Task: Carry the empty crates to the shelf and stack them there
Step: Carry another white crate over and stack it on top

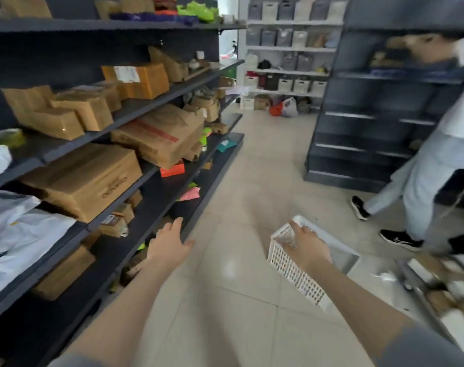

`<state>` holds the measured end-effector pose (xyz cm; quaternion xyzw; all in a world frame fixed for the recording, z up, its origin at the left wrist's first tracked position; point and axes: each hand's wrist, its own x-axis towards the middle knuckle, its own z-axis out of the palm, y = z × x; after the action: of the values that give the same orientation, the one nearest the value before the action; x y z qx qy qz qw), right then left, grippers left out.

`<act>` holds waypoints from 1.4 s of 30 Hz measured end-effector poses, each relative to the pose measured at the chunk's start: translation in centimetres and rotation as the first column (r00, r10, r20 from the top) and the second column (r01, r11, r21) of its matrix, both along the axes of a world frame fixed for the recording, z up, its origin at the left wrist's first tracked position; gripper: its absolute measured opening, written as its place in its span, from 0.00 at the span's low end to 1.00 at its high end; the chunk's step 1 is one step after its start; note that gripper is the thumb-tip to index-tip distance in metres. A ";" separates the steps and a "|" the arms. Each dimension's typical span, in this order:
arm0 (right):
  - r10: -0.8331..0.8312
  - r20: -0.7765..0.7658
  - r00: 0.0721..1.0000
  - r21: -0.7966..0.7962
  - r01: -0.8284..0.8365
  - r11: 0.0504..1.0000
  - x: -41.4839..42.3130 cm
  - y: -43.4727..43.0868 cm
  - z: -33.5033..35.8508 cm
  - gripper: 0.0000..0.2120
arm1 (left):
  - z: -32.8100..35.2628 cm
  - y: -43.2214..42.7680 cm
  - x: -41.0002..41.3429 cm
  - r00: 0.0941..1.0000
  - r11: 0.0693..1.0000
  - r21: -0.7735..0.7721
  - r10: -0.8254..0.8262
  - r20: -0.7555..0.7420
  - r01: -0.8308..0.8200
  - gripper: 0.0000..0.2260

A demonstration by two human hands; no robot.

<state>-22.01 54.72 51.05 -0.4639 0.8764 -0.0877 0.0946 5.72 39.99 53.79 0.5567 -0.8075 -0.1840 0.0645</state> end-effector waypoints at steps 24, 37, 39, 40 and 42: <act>-0.729 0.327 0.601 0.143 0.731 0.667 -39.3 -3.0 -17.3 0.37 | -15.9 -17.6 -51.7 0.834 0.856 0.177 -0.514 0.200 0.485 0.29; -0.896 0.367 0.249 0.478 0.776 0.412 -55.3 -4.2 -40.5 0.39 | -40.5 -23.3 -70.0 0.718 0.796 0.376 -0.596 0.359 0.473 0.27; -0.906 0.360 0.222 0.495 0.778 0.387 -56.4 -5.0 -45.2 0.38 | -45.3 -24.4 -71.9 0.722 0.801 0.392 -0.587 0.366 0.452 0.28; -0.910 0.358 0.209 0.495 0.784 0.375 -56.9 -5.5 -47.7 0.38 | -47.9 -25.0 -72.9 0.730 0.809 0.396 -0.574 0.371 0.435 0.28; -0.919 0.351 0.177 0.486 0.805 0.340 -58.0 -6.4 -53.0 0.38 | -53.1 -26.4 -75.1 0.762 0.837 0.382 -0.528 0.375 0.392 0.29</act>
<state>-80.01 48.31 -1.95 0.1788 0.9096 -0.1770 0.3306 -69.33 13.54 0.69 0.3697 -0.8767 -0.1673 -0.2583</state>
